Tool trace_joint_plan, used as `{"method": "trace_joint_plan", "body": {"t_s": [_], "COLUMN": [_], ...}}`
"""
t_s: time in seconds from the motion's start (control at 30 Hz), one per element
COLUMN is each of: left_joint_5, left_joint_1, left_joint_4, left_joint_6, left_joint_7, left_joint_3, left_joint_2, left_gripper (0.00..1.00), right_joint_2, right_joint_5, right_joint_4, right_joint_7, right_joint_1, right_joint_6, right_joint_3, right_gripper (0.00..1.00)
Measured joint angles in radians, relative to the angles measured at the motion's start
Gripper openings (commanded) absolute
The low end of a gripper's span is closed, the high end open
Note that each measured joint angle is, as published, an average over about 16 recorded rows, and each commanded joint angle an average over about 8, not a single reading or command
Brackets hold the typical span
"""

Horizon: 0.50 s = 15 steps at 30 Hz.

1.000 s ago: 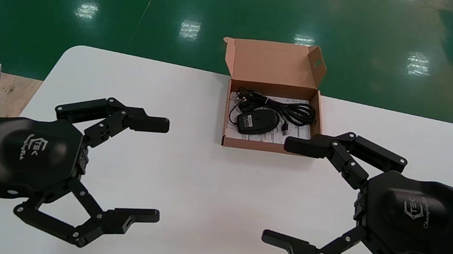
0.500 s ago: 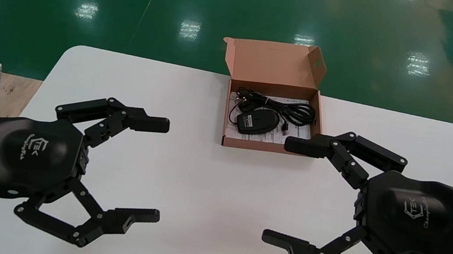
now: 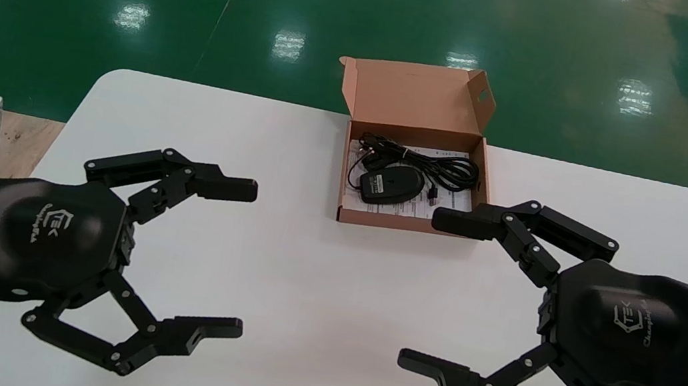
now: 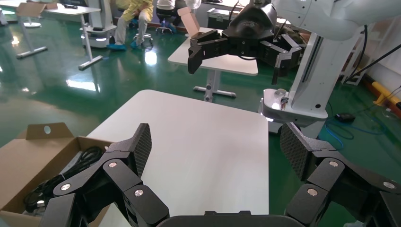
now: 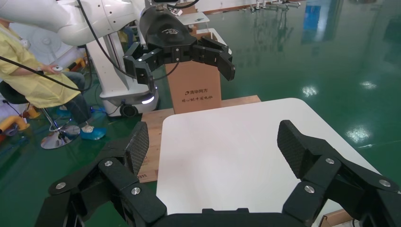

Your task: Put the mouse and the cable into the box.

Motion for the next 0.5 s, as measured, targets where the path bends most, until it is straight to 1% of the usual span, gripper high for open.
{"method": "trace_joint_plan", "body": {"t_s": [0.5], "left_joint_5": [0.0], "left_joint_1": [0.0], "left_joint_4": [0.0], "left_joint_6": [0.0], "left_joint_7": [0.0], "left_joint_3": [0.0], "left_joint_2": [0.0], "left_gripper": [1.0], "right_joint_2": [0.0], "right_joint_5": [0.0], "right_joint_4": [0.0], "right_joint_7": [0.0], "right_joint_1": [0.0], "right_joint_6": [0.0], "right_joint_3": [0.0], "right_gripper": [1.0]}}
